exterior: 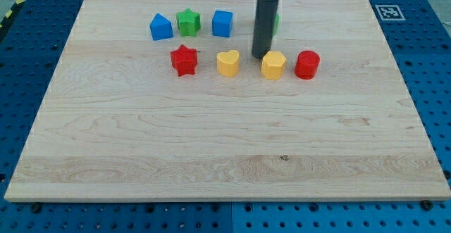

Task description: Push the yellow hexagon towards the down and a bit right

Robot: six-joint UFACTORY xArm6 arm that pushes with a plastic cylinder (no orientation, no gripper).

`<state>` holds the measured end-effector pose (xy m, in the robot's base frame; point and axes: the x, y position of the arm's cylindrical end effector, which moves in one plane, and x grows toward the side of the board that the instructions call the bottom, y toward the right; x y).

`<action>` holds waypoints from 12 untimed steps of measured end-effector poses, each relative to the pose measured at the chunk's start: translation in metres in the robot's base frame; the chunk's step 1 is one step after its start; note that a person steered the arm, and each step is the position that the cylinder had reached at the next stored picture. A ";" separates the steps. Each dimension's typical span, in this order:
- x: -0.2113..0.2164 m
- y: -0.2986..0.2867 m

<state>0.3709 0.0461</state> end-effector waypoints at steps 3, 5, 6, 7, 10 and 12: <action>0.028 -0.023; 0.028 0.024; 0.028 0.051; 0.028 0.054; 0.015 0.054; 0.015 0.076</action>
<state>0.3857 0.1223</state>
